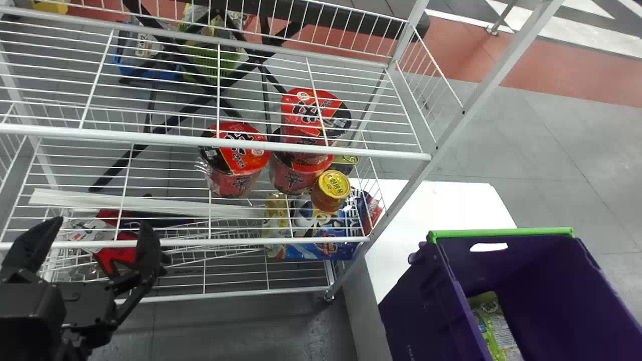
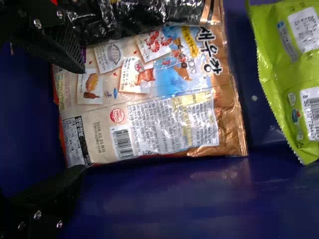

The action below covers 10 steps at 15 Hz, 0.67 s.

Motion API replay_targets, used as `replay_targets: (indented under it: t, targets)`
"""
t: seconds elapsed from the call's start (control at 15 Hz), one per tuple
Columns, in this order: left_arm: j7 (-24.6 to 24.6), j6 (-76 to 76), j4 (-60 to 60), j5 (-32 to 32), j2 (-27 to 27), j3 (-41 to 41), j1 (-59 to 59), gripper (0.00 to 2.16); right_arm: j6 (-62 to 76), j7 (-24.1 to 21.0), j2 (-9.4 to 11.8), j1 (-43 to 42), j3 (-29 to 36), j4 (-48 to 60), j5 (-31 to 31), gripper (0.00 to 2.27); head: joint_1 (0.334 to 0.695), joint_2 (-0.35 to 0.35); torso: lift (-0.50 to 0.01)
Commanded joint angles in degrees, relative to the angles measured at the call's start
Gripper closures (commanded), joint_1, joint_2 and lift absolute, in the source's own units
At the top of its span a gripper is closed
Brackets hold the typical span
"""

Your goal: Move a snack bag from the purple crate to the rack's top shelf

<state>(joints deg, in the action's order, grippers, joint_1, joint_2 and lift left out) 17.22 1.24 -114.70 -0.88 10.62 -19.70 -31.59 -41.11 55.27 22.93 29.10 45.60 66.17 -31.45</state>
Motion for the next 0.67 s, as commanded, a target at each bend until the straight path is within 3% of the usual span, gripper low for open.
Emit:
replay_targets:
  t: [0.0, 0.6]
  targets:
    - [0.01, 0.03, 0.00, 0.00, 0.02, 0.01, -0.06, 0.06, 0.54, 0.01, 0.01, -0.36, -0.60, -0.87, -0.02, 0.15, 0.695, -0.350, -0.464]
    - [-0.17, 0.03, 0.53, 0.00, 0.37, 0.10, -0.06, 0.06, 1.25, -2.53, -0.16, -0.89, -4.29, -3.15, -0.63, 0.15, 0.695, -0.350, -0.464]
